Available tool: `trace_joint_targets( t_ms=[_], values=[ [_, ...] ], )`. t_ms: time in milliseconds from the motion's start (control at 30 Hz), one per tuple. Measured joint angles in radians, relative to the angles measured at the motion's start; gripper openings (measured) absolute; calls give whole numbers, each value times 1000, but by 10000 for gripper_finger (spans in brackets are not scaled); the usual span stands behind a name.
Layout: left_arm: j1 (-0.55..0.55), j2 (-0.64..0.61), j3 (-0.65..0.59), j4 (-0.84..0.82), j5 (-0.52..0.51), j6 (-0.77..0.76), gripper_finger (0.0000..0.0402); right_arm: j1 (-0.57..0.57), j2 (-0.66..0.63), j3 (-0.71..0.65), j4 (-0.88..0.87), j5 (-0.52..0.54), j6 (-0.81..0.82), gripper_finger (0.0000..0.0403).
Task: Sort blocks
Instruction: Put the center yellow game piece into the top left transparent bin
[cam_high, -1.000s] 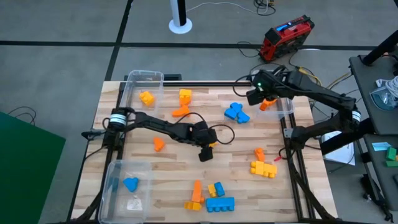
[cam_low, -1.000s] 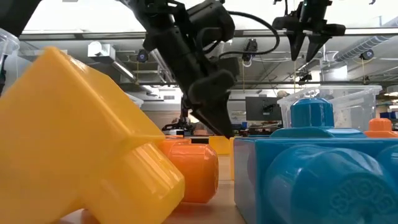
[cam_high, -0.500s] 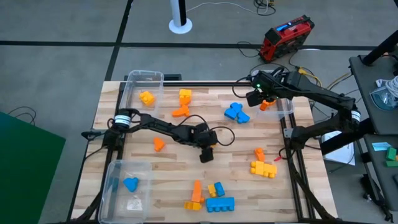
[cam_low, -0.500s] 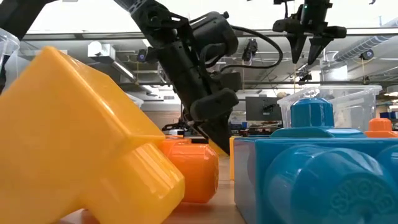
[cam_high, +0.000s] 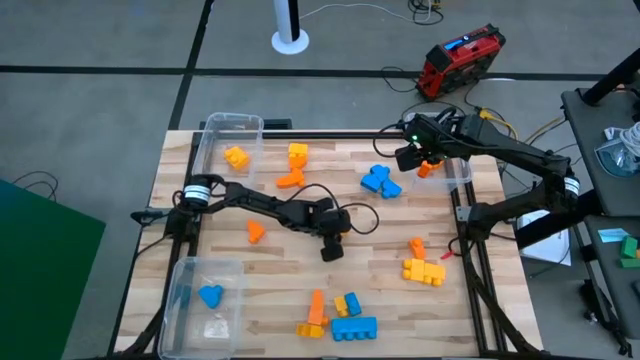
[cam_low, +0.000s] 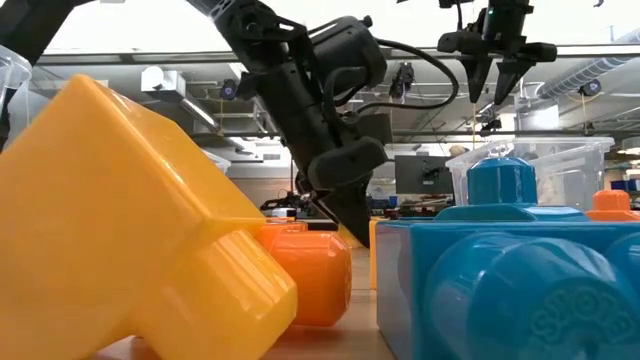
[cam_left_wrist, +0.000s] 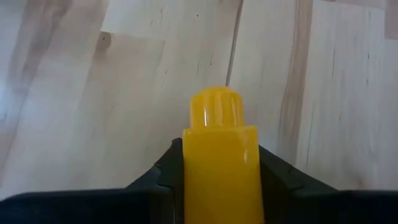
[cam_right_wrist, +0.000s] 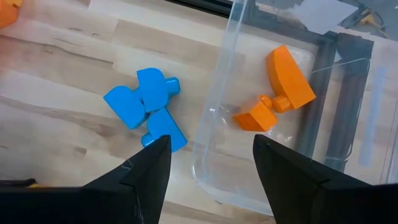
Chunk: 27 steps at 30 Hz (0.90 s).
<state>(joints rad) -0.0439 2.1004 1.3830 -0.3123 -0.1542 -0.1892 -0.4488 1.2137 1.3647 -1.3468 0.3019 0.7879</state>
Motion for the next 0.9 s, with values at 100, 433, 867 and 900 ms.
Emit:
trace_joint_targets(
  t_ms=[100,433,867,900],
  values=[
    [0,-22,33,-77,-1,24,103,0,0,0,0,-11,0,210],
    [106,-226,115,-377,-272,18,110,0,0,-11,2,-15,-2,189],
    [489,-561,131,-947,-247,-346,114,40,0,-67,8,-48,16,167],
    [519,-579,131,-976,-247,-348,114,45,0,-68,13,-48,21,165]
  ],
)
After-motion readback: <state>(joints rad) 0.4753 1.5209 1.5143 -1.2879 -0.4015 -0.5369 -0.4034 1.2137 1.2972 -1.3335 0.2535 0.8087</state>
